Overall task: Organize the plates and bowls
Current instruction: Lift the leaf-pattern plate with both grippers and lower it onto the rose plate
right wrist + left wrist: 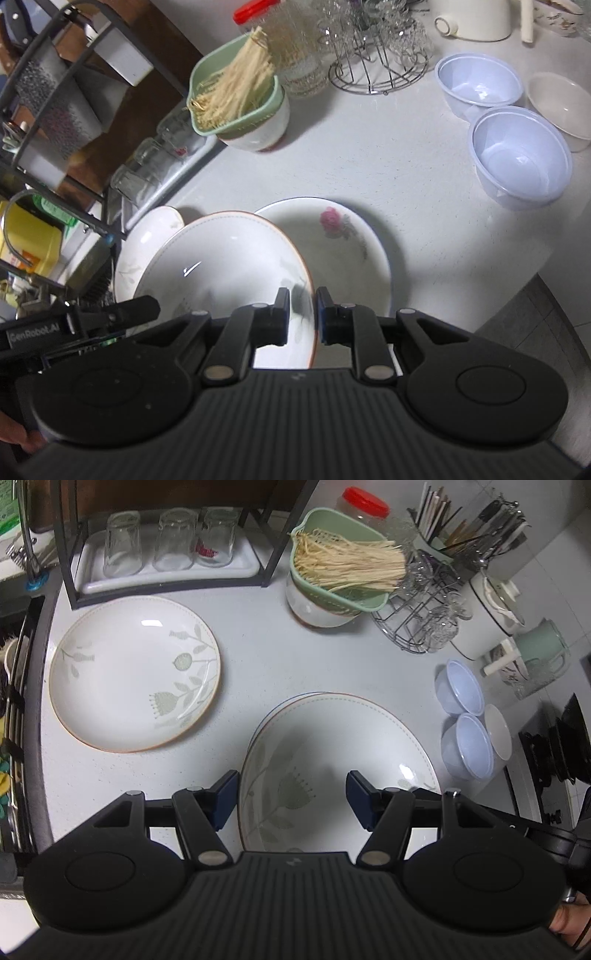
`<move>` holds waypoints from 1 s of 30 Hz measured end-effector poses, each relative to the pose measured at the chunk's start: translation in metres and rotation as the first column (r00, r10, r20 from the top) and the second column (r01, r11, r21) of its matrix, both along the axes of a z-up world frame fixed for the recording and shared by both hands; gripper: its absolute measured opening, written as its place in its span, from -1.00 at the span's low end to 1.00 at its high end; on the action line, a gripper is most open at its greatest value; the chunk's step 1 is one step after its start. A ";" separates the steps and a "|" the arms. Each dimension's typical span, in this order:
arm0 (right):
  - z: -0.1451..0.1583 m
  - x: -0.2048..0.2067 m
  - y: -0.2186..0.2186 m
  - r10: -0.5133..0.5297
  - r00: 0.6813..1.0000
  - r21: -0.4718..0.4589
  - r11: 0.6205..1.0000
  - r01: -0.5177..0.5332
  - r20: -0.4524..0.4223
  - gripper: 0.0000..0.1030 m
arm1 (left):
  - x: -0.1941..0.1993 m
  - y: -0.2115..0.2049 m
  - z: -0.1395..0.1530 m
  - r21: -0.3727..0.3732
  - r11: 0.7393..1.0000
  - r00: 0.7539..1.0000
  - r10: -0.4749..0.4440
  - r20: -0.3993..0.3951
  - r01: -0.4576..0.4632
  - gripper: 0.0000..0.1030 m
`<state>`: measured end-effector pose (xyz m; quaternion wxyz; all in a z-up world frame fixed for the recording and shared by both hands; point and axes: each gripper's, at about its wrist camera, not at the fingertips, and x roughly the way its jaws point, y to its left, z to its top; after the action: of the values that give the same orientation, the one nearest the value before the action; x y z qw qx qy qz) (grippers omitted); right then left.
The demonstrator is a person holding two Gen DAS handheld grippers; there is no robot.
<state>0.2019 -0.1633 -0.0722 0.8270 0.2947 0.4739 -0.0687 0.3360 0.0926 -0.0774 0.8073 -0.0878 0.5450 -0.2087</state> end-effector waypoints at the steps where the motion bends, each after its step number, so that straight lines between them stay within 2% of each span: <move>1: -0.004 0.003 -0.004 0.012 1.000 0.004 1.000 -0.012 -0.006 -0.65 | 0.001 -0.004 -0.005 0.007 1.000 1.000 0.012 -0.007 -0.012 0.31; 10: -0.035 0.027 -0.027 0.099 0.995 0.015 0.995 -0.099 -0.030 -0.63 | 0.004 -0.028 -0.036 0.077 0.994 0.996 0.086 -0.033 -0.084 0.31; 30: -0.063 0.036 -0.033 0.155 0.988 -0.017 0.988 -0.155 -0.027 -0.63 | 0.011 -0.055 -0.050 0.192 0.980 0.999 0.045 0.002 -0.044 0.31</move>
<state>0.2376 -0.1967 -0.1355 0.8264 0.2484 0.5052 -0.0125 0.3469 0.0372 -0.1277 0.8158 -0.0218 0.5615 -0.1368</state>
